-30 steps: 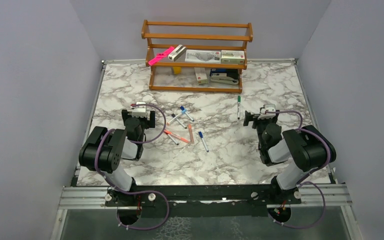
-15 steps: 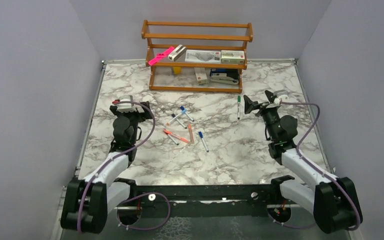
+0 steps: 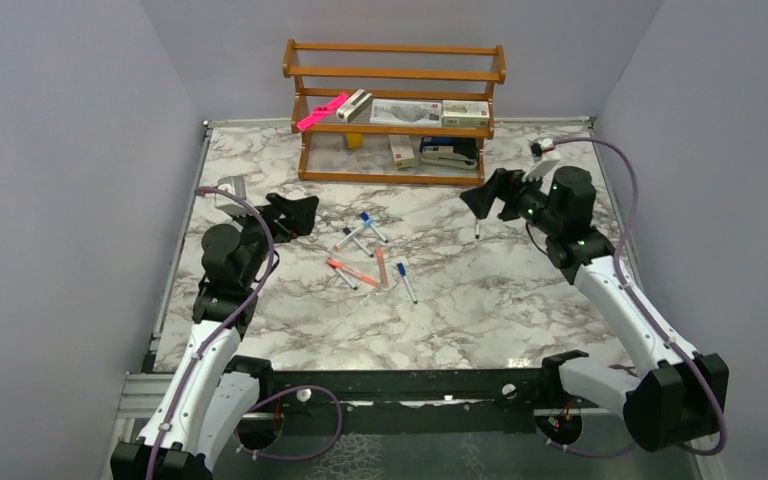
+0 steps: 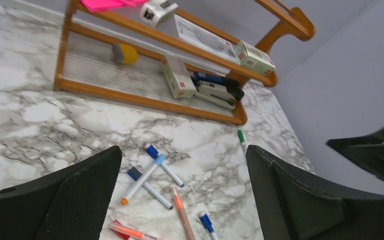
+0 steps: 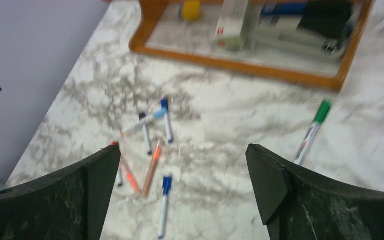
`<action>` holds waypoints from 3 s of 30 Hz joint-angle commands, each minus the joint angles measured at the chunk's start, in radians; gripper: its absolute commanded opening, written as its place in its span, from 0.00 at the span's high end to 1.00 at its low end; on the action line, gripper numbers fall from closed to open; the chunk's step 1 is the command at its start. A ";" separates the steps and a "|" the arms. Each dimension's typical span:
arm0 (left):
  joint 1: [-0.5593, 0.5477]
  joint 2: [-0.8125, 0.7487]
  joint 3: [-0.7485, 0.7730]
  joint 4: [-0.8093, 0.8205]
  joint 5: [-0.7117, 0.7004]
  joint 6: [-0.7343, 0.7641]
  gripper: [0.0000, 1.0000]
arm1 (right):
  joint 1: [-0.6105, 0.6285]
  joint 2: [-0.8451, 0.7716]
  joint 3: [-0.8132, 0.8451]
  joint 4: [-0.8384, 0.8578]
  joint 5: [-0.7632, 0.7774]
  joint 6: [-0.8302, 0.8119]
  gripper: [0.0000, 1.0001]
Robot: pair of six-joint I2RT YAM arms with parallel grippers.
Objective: Open the pen caps
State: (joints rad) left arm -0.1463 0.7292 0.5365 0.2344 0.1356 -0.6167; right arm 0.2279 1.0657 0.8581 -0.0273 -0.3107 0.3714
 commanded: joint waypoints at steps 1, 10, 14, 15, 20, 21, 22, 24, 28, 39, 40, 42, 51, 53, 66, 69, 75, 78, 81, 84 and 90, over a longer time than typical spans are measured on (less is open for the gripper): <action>-0.003 0.026 -0.018 -0.035 0.245 -0.116 0.01 | 0.013 0.112 -0.063 -0.141 -0.249 0.092 0.00; -0.035 0.267 0.019 0.009 0.520 -0.065 0.01 | 0.268 0.301 -0.059 -0.222 0.042 0.025 0.08; -0.125 0.314 0.070 -0.142 0.346 -0.006 0.01 | 0.394 0.417 0.005 -0.254 0.177 0.037 0.22; -0.151 0.344 0.091 -0.184 0.315 0.011 0.01 | 0.418 0.446 0.025 -0.270 0.210 0.043 0.25; -0.237 0.421 0.129 -0.282 0.215 0.026 0.01 | 0.488 0.552 0.085 -0.296 0.286 0.062 0.36; -0.245 0.417 0.125 -0.286 0.198 0.022 0.01 | 0.496 0.561 0.086 -0.291 0.290 0.066 0.38; -0.251 0.412 0.118 -0.289 0.188 0.018 0.01 | 0.504 0.572 0.085 -0.285 0.288 0.071 0.39; -0.253 0.397 0.111 -0.304 0.174 0.003 0.01 | 0.524 0.589 0.089 -0.278 0.297 0.079 0.43; -0.255 0.357 0.098 -0.337 0.176 -0.022 0.01 | 0.567 0.620 0.091 -0.273 0.338 0.094 0.44; -0.256 0.330 0.096 -0.395 0.199 -0.024 0.01 | 0.637 0.721 0.133 -0.368 0.513 0.140 0.67; -0.258 0.336 0.099 -0.397 0.205 -0.021 0.01 | 0.639 0.724 0.135 -0.380 0.530 0.143 0.70; -0.259 0.339 0.102 -0.399 0.210 -0.019 0.01 | 0.640 0.723 0.124 -0.392 0.552 0.146 0.75; -0.326 0.327 0.109 -0.374 0.250 -0.050 0.01 | 0.640 0.558 -0.031 -0.325 0.445 0.116 0.85; -0.353 0.315 0.077 -0.308 0.273 -0.093 0.01 | 0.640 0.488 -0.061 -0.302 0.381 0.100 0.86; -0.600 0.333 -0.093 0.045 0.152 -0.384 0.01 | 0.640 0.063 -0.244 -0.150 0.023 0.229 0.87; -0.627 0.373 -0.095 0.092 0.113 -0.408 0.01 | 0.640 0.023 -0.287 -0.080 -0.033 0.267 0.87; -0.647 0.400 -0.112 0.154 0.046 -0.446 0.01 | 0.640 -0.014 -0.302 -0.084 -0.038 0.286 0.87; -0.653 0.424 -0.100 0.154 0.041 -0.449 0.03 | 0.640 -0.028 -0.298 -0.090 -0.030 0.288 0.87; -0.672 0.449 -0.085 0.154 0.034 -0.448 0.10 | 0.640 -0.029 -0.295 -0.085 -0.022 0.290 0.87; -0.694 0.466 -0.080 0.154 0.016 -0.448 0.17 | 0.640 -0.018 -0.291 -0.070 -0.033 0.293 0.87; -0.711 0.482 -0.079 0.154 0.003 -0.452 0.46 | 0.640 -0.001 -0.289 -0.054 -0.039 0.297 0.87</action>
State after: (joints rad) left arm -0.8474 1.2022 0.4297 0.3538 0.1719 -1.0657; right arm 0.8631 1.0573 0.5598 -0.1265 -0.3252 0.6575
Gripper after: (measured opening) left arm 0.661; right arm 0.135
